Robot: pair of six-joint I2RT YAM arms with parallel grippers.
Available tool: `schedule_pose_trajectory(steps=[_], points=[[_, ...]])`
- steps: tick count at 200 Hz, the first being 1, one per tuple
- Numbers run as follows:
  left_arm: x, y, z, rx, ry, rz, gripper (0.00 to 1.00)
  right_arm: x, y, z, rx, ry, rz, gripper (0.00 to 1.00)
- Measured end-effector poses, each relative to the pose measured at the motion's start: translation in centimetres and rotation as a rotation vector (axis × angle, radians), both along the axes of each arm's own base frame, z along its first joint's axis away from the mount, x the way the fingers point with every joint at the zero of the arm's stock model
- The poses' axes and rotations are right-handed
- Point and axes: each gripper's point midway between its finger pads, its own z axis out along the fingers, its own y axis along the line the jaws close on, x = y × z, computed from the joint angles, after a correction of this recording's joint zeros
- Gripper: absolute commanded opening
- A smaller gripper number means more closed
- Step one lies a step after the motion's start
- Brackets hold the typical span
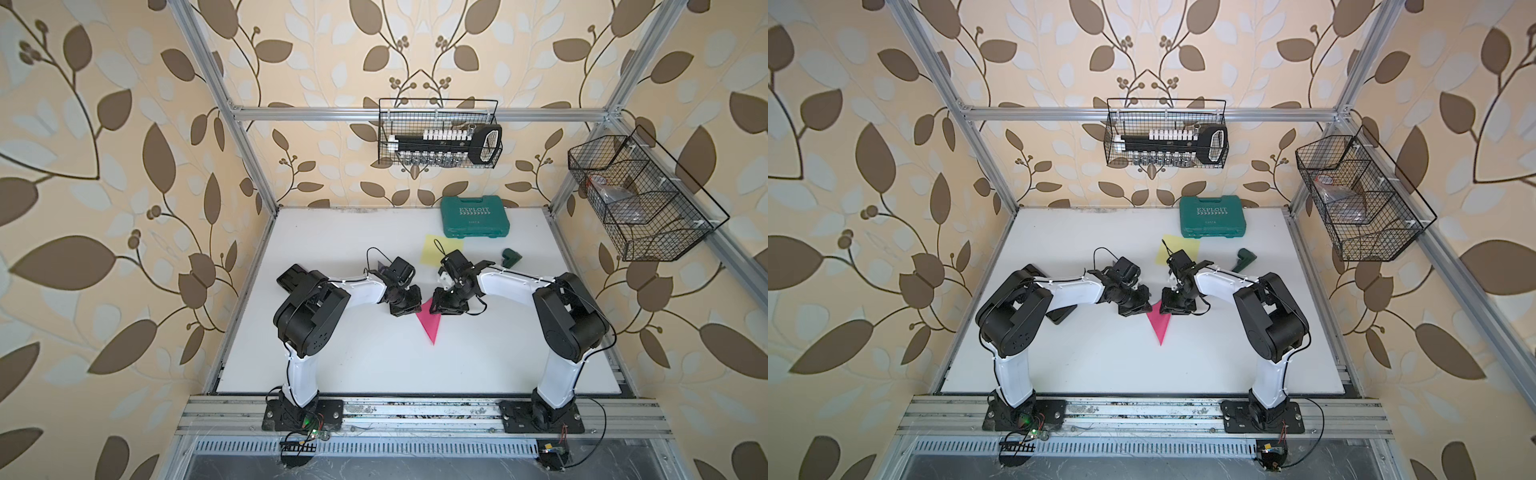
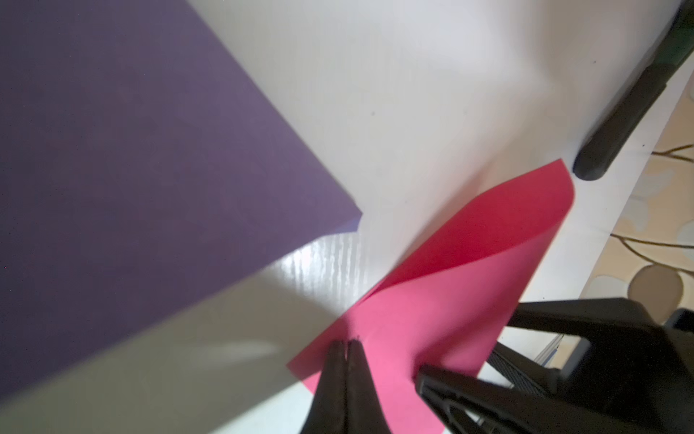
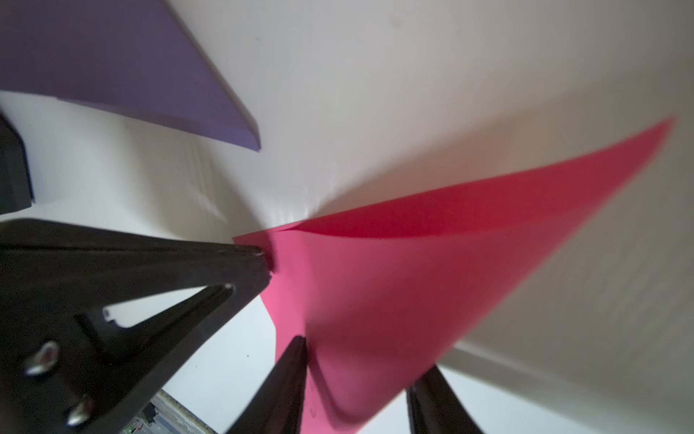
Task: Fold the square paper diagonally
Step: Fold the paper at the center of the board.
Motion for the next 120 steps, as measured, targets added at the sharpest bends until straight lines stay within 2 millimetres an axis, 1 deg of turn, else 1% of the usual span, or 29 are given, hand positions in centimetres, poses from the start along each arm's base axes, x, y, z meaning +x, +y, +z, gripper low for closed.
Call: schedule_pose_trajectory(steps=[17,35,49,59,76,83,103,120], points=[[0.0,0.1,0.0,0.004,-0.002,0.000,0.00,0.0,0.1,0.2,0.005,-0.007,0.006,0.57],[0.1,0.1,0.0,0.010,-0.006,0.003,0.00,0.0,-0.2,0.4,0.001,-0.008,0.008,0.58],[0.1,0.1,0.0,0.017,-0.010,0.000,0.00,0.0,-0.6,1.1,0.001,-0.017,0.014,0.57],[0.1,0.1,0.0,0.021,-0.014,-0.004,0.00,0.0,-0.8,1.9,0.005,-0.036,0.025,0.56],[0.1,0.2,0.0,0.027,-0.020,-0.007,0.00,-0.1,-1.1,3.7,0.013,-0.069,0.055,0.49],[0.2,0.2,0.0,0.030,-0.023,-0.008,0.00,-0.1,-1.1,4.4,0.016,-0.085,0.078,0.45],[0.2,0.2,0.0,0.033,-0.027,-0.011,0.00,0.2,-1.0,6.5,0.020,-0.137,0.148,0.28],[0.2,0.2,0.0,0.033,-0.027,-0.011,0.00,0.4,-1.0,7.6,0.007,-0.175,0.216,0.17]])
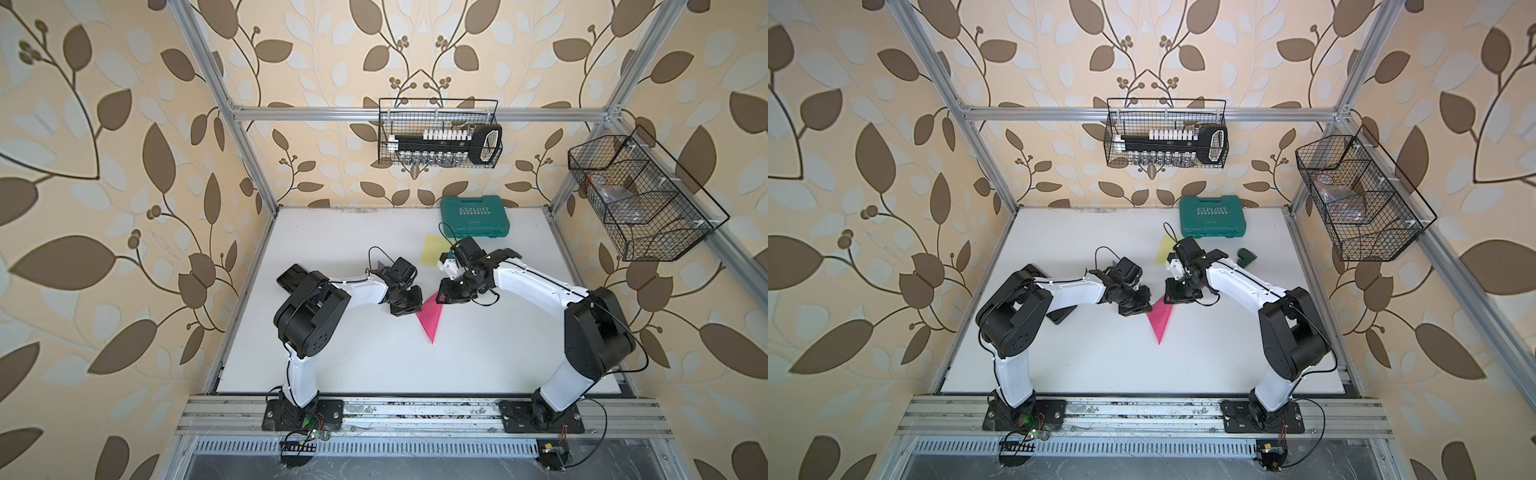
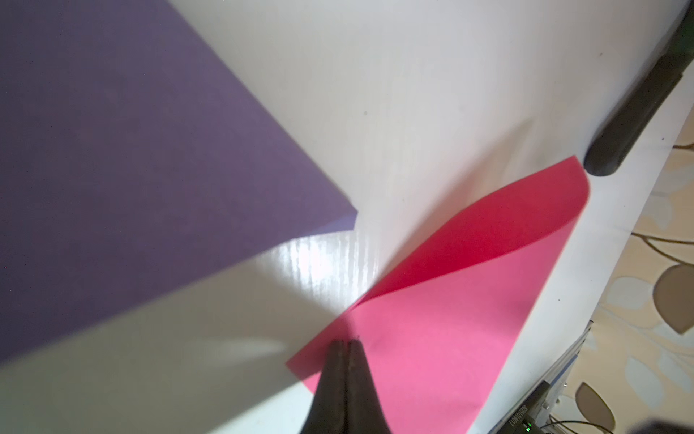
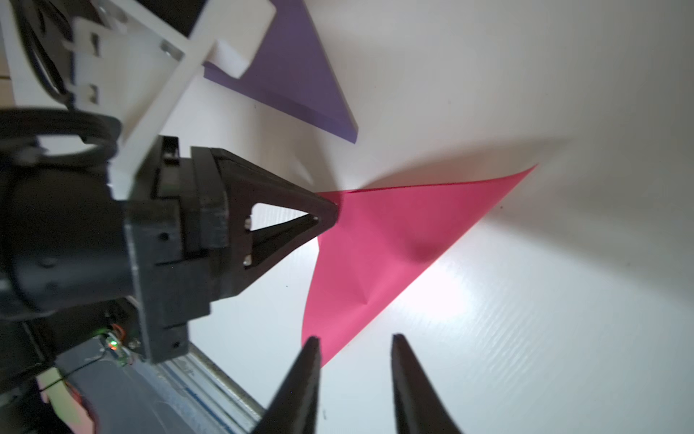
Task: Fold the square paper diagonally
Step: Fold the paper at the center of the board.
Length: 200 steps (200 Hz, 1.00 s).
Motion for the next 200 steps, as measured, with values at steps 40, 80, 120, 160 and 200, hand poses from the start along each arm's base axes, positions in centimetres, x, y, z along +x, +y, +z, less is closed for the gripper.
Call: schedule_pose_trajectory(steps=[40,80,120,160,200], points=[[0.0,0.0,0.0,0.000,0.000,0.000,0.00,-0.1,-0.2,0.4,-0.039,-0.039,0.111,0.00],[0.0,0.0,0.0,0.001,-0.001,-0.002,0.00,0.3,1.3,-0.5,-0.070,-0.049,0.202,0.00],[0.0,0.0,0.0,0.001,-0.001,-0.002,0.00,0.3,1.9,-2.7,-0.115,-0.011,0.235,0.00],[0.0,0.0,0.0,0.002,0.000,-0.002,0.00,0.2,1.4,-4.0,-0.152,0.018,0.232,0.00],[0.0,0.0,0.0,0.002,-0.001,-0.002,0.00,0.2,1.3,-4.8,-0.165,0.033,0.233,0.00]])
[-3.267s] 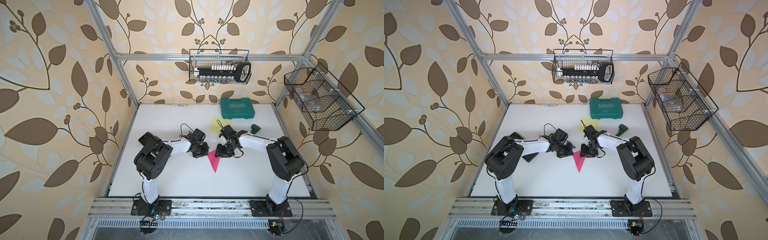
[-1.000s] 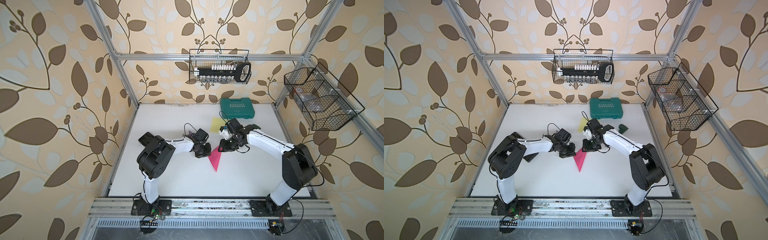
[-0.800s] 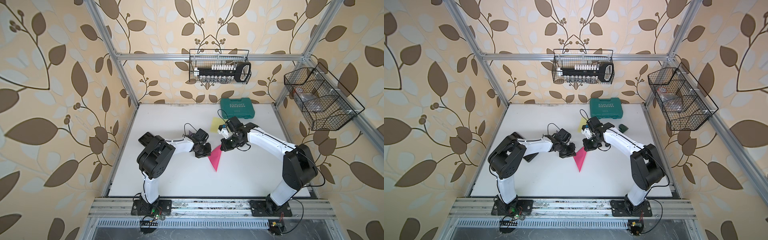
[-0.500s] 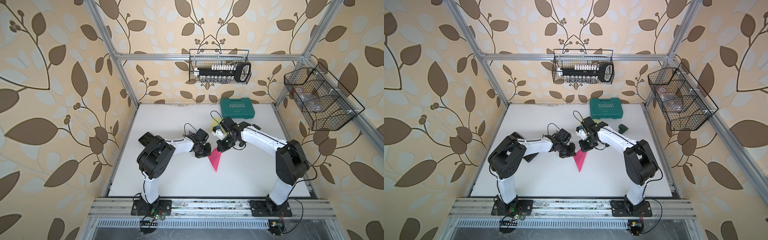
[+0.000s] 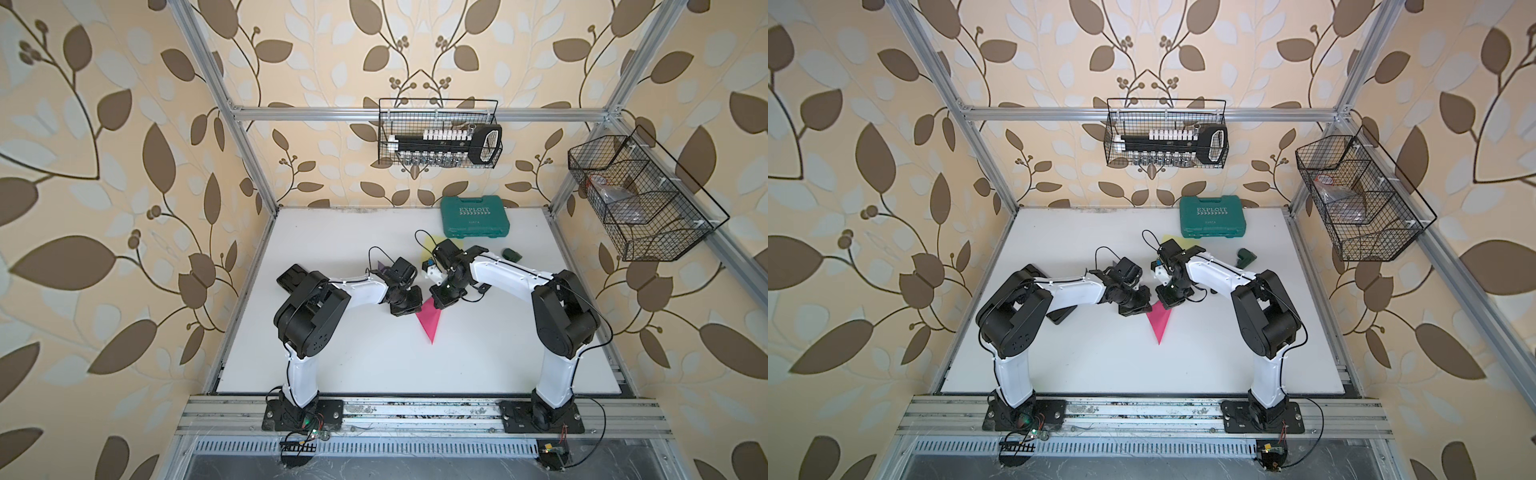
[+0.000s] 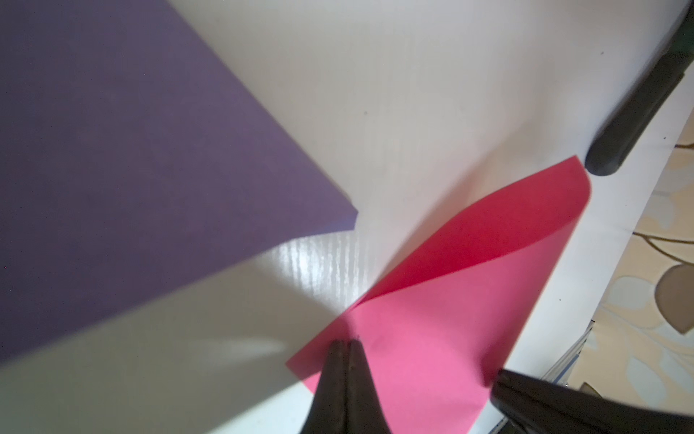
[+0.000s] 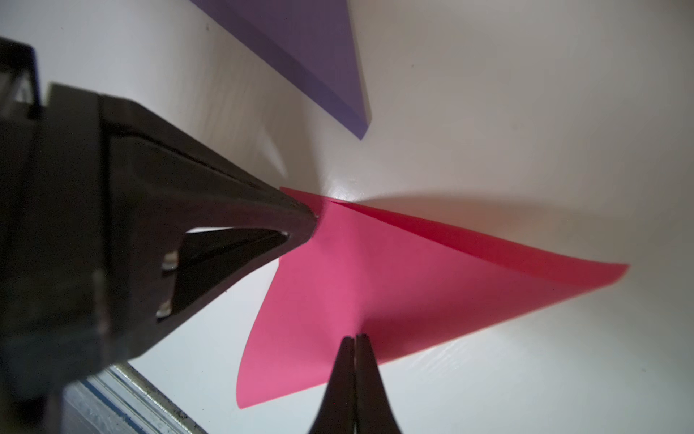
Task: Fold the square paper diagonally
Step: Fold the paper at the center of the board.
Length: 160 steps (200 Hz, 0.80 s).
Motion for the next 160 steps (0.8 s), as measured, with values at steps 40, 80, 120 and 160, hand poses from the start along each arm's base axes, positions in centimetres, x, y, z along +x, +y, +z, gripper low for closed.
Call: schedule_pose_trajectory(steps=[40,80,120,160], points=[[0.0,0.0,0.0,0.000,0.000,0.000,0.00,-0.3,0.4,-0.3,-0.005,0.005,0.012,0.00],[0.0,0.0,0.0,0.000,0.000,0.000,0.00,-0.5,0.4,-0.8,-0.020,0.009,0.018,0.00],[0.0,0.0,0.0,0.000,0.000,0.000,0.00,-0.8,0.1,-1.3,-0.035,0.020,0.017,0.00],[0.0,0.0,0.0,0.001,-0.001,0.000,0.00,-1.2,-0.3,-2.0,-0.050,0.036,0.016,0.00]])
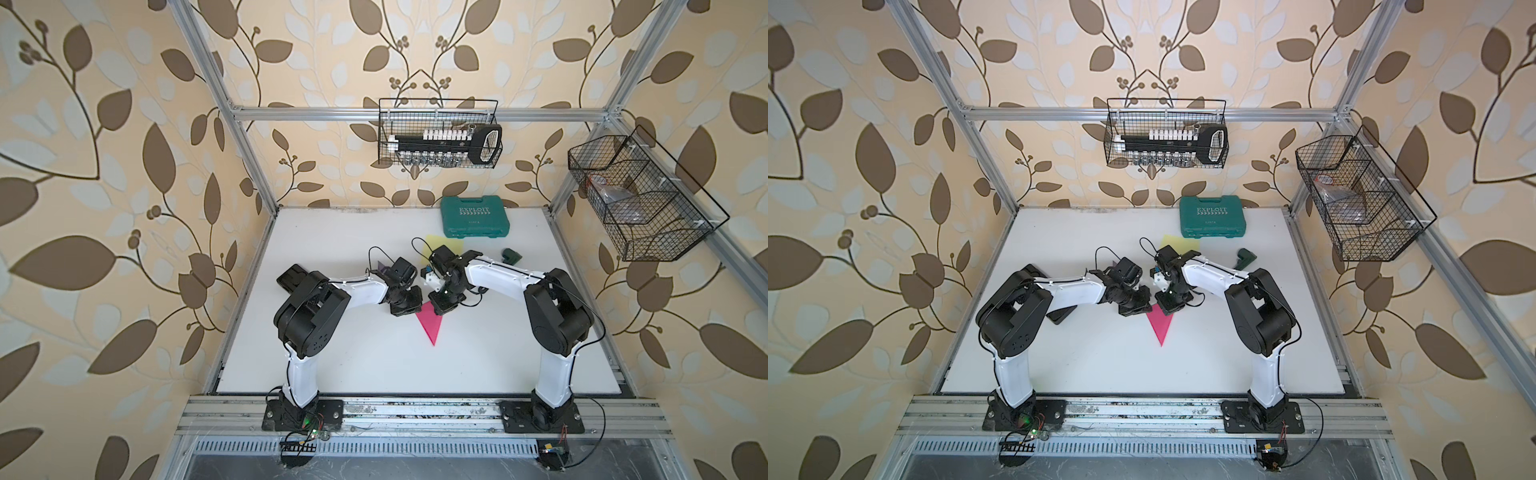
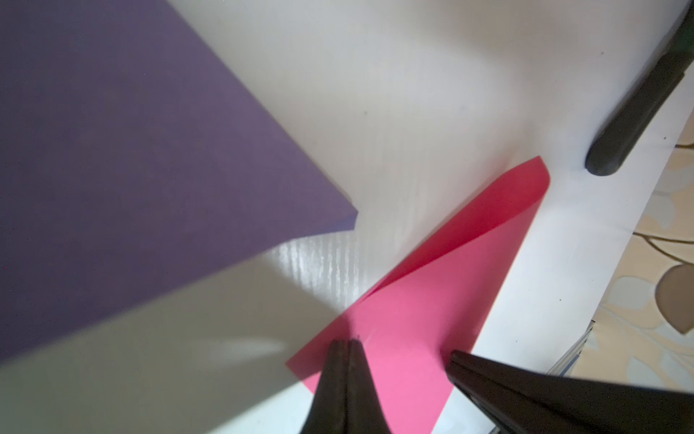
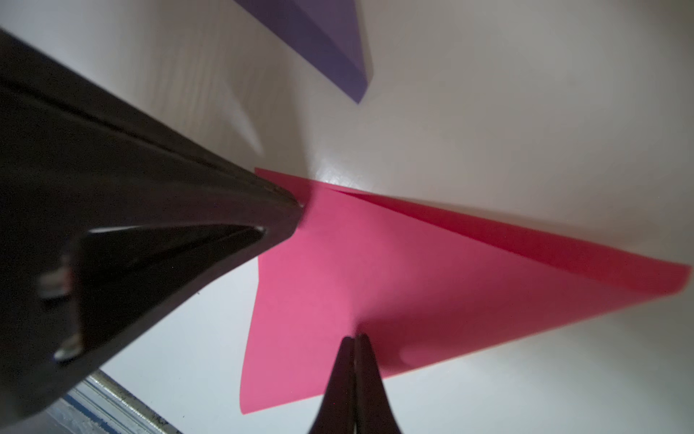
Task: Fold the square paper diagonally
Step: Fold the paper at the center of the board.
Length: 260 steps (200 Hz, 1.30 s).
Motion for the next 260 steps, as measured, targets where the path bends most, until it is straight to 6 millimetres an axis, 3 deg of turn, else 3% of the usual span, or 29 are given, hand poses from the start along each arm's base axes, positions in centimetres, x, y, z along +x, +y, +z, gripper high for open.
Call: schedule_pose_trajectory(steps=[144,260], points=[[0.0,0.0,0.0,0.001,-0.002,-0.002,0.00,-0.6,-0.9,-1.6,-0.037,0.016,-0.005,0.00],[0.0,0.0,0.0,0.004,-0.012,-0.018,0.00,-0.5,-1.1,-1.6,-0.030,0.004,-0.012,0.00]])
